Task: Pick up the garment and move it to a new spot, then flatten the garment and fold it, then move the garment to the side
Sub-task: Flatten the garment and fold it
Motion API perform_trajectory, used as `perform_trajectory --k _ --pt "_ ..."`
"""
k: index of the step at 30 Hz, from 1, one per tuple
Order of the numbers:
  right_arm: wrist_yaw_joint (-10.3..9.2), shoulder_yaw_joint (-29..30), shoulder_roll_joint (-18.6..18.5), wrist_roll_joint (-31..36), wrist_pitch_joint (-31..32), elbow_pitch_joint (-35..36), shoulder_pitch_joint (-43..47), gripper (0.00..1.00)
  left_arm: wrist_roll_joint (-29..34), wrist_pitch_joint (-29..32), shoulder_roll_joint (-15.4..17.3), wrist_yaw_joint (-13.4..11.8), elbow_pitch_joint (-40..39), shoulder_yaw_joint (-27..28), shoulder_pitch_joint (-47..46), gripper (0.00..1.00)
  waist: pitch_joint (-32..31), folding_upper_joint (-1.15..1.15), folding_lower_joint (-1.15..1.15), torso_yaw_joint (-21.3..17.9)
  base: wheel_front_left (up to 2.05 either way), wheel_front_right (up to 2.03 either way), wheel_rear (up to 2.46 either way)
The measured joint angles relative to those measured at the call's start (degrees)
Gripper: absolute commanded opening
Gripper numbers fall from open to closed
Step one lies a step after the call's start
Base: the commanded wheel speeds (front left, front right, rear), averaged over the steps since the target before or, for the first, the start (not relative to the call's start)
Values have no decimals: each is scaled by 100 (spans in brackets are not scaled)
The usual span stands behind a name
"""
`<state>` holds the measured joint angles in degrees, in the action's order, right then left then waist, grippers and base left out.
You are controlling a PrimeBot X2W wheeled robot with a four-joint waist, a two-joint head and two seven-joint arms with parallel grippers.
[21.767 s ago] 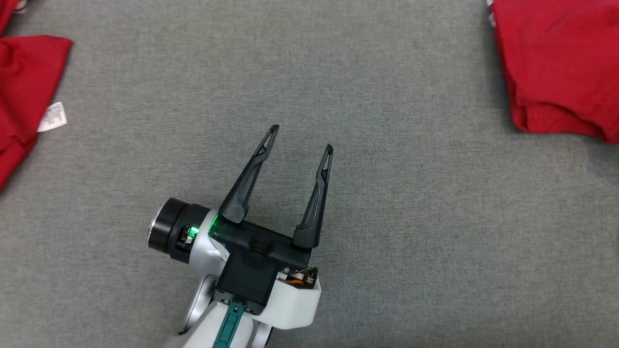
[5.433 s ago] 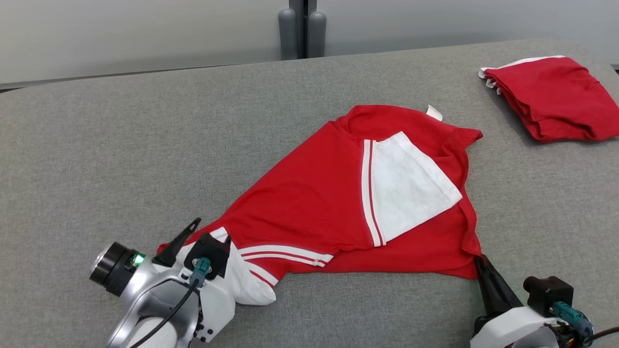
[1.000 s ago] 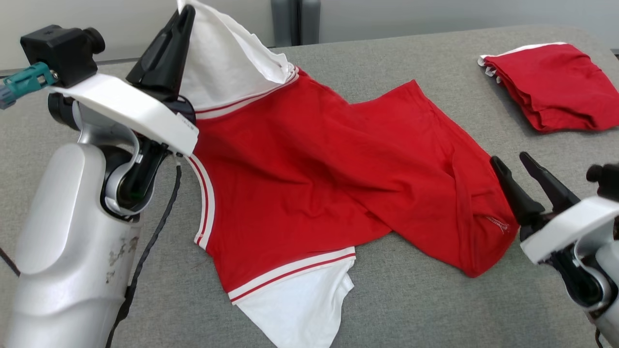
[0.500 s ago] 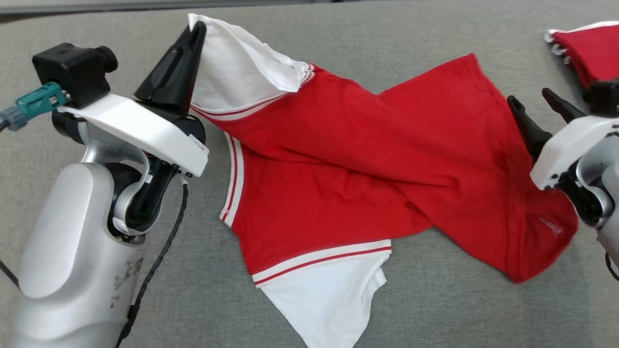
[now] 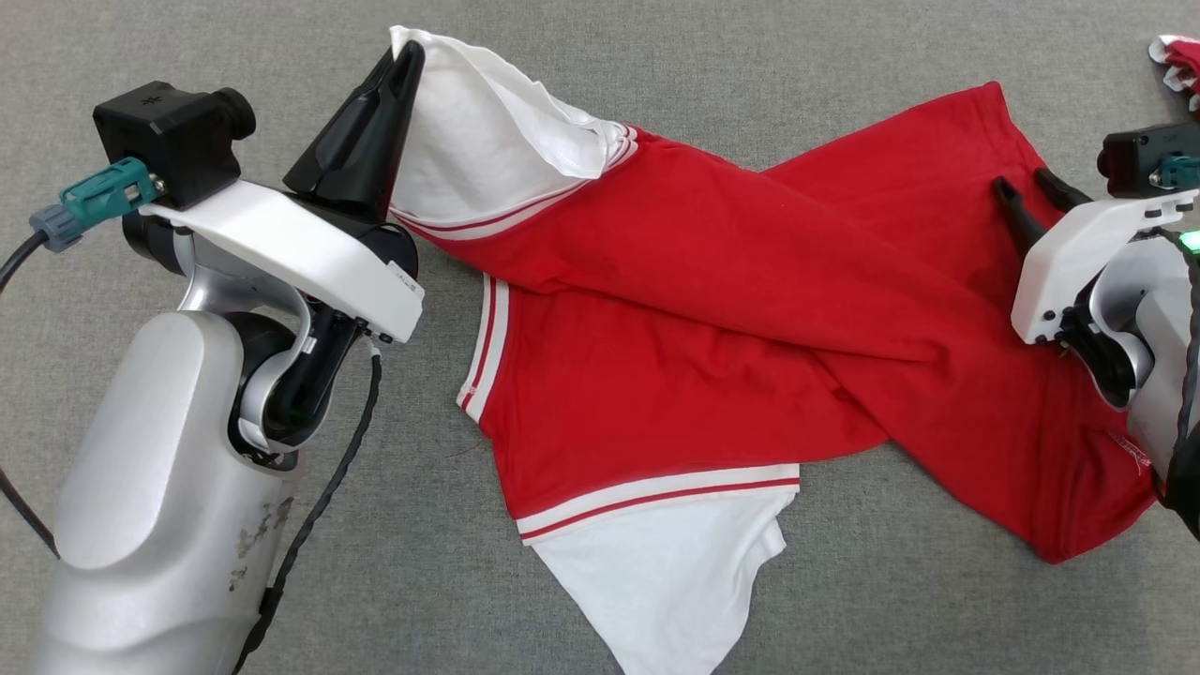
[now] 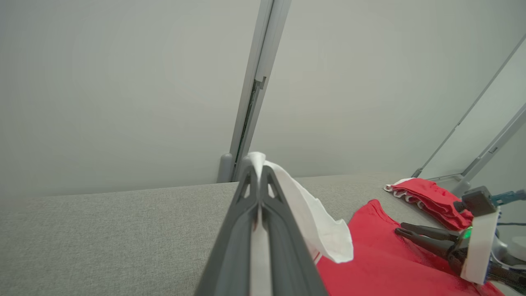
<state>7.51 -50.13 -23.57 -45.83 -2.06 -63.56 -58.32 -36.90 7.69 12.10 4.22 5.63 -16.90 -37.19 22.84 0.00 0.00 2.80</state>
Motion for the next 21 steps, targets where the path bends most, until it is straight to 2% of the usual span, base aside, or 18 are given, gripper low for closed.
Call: perform_trajectory --k 4,10,12,14,15,16,17,21 --pt "0 -40 49 -4 -60 -212 -83 52 0 -14 27 0 22 4 -1 0 12 0 0 -1 0 0 0" --pt "0 -86 81 -79 -93 -414 -197 46 0 -23 23 -1 56 -37 -30 0 60 0 0 6 0 0 0" --pt "0 -101 93 -108 -87 -446 -250 41 0 -24 19 -1 62 -56 -62 0 83 0 0 15 0 0 0" --pt "0 -121 101 -158 -40 -455 -286 30 1 -38 20 0 74 -62 -71 0 106 0 0 28 0 0 0" --pt "0 -136 107 -174 -37 -455 -291 21 1 -40 22 0 85 -65 -77 0 116 0 0 35 0 0 0" --pt "0 -190 103 -181 -42 -442 -309 4 1 -41 23 0 93 -67 -81 0 125 0 0 42 0 0 0" --pt "0 -234 100 -166 -54 -431 -344 0 1 -52 24 0 104 -68 -87 0 133 0 0 49 0 0 0" --pt "0 -367 114 -193 -47 -361 -384 0 1 -92 65 0 188 -56 -91 0 106 0 0 41 0 0 0"
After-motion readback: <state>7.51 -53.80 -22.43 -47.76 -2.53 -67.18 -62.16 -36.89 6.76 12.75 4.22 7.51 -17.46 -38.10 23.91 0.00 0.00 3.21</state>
